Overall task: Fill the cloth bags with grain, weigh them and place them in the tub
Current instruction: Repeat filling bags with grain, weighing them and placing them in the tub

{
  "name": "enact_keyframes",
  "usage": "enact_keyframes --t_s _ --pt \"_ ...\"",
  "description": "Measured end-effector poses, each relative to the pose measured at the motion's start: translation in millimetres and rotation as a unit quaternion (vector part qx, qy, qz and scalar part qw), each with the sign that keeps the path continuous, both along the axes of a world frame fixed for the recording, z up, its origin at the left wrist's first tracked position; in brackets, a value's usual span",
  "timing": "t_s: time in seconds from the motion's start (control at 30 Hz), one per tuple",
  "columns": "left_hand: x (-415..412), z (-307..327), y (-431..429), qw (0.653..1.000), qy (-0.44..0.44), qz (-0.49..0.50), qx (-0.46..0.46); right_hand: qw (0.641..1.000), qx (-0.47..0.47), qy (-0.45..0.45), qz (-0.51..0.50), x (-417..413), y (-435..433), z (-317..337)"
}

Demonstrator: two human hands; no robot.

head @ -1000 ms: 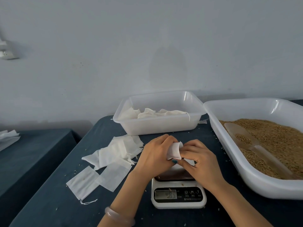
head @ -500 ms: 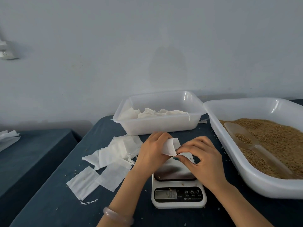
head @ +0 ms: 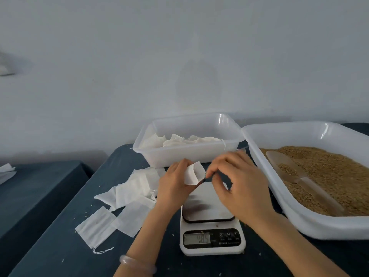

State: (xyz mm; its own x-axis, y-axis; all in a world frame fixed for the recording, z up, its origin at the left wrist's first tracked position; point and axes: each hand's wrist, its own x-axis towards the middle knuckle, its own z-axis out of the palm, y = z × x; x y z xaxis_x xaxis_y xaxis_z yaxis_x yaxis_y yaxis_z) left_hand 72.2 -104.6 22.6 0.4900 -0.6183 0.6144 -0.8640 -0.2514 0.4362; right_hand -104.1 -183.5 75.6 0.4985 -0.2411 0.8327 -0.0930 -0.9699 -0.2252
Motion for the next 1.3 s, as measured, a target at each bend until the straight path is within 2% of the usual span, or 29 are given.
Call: enact_keyframes --t_s 0.07,0.17,0.23,0.33,0.4,0.47,0.57,0.7,0.83,1.1,1.17,1.23,1.3 --pt "1 -2 1 1.0 0.002 0.006 0.001 0.997 0.0 0.066 -0.05 -8 -13 28" --pt "0 -3 2 1.0 0.003 0.01 0.012 0.966 0.081 0.198 -0.144 -26 -57 59" --pt "-2 -2 2 1.0 0.002 0.014 0.014 0.91 0.143 0.314 -0.231 -38 -91 72" --pt "-4 -1 2 1.0 0.007 0.019 0.015 0.793 0.171 0.479 -0.335 -56 -128 73" --pt "-3 -1 3 1.0 0.013 0.02 0.017 0.719 0.156 0.569 -0.368 -63 -141 64" --pt "-3 -1 3 0.999 0.017 0.019 0.021 0.678 0.157 0.623 -0.358 -66 -147 50" --pt "-3 -1 3 0.999 0.013 0.019 0.026 0.669 0.185 0.632 -0.345 -66 -149 28" --pt "-3 -1 4 0.999 0.008 0.015 0.03 0.688 0.154 0.612 -0.357 -67 -156 22" --pt "-3 -2 4 0.999 0.012 0.014 0.039 0.702 0.203 0.593 -0.339 -66 -158 23" --pt "-3 -3 4 0.998 0.015 0.014 0.053 0.764 0.229 0.481 -0.364 -64 -163 22" --pt "-3 -4 4 0.998 0.016 0.015 0.051 0.748 0.202 0.504 -0.382 -67 -161 22" --pt "-3 -3 4 0.998 0.014 0.015 0.053 0.711 0.178 0.552 -0.396 -69 -155 18" --pt "-4 -3 4 0.998 0.013 0.012 0.059 0.696 0.171 0.588 -0.376 -69 -149 15"
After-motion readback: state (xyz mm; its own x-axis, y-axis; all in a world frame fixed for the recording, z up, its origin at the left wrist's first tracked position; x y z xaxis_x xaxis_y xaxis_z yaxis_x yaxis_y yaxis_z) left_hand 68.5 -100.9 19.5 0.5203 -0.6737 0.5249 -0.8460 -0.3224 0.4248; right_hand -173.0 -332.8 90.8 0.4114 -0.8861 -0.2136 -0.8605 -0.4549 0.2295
